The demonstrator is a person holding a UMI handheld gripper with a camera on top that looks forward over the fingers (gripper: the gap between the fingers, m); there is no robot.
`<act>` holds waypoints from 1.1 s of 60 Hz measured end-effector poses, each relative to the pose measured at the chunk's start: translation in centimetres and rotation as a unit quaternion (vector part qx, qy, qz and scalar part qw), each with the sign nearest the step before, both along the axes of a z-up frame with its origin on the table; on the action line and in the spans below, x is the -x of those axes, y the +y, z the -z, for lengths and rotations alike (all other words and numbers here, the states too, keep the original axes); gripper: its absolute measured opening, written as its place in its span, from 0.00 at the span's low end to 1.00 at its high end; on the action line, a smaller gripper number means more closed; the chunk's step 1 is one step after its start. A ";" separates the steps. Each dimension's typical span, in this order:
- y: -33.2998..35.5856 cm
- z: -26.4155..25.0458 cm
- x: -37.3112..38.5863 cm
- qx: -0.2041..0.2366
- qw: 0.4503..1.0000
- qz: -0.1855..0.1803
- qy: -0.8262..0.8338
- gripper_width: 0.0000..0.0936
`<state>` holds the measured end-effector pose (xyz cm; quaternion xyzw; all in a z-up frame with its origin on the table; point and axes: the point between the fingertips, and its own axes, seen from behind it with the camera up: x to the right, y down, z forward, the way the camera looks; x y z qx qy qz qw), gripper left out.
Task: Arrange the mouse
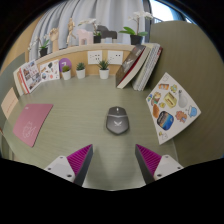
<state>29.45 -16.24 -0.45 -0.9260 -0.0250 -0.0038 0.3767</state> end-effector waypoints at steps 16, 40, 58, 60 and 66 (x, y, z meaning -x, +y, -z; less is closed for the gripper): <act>9.9 1.0 -0.8 -0.004 1.000 -0.006 0.014 0.91; 11.5 1.4 -0.6 0.016 0.999 0.028 0.018 0.32; 11.7 -5.2 0.0 0.003 0.994 0.111 0.014 0.29; 12.0 -8.0 0.6 -0.017 0.993 0.120 0.009 0.29; 13.0 -17.6 5.2 -0.087 0.988 0.129 0.018 0.29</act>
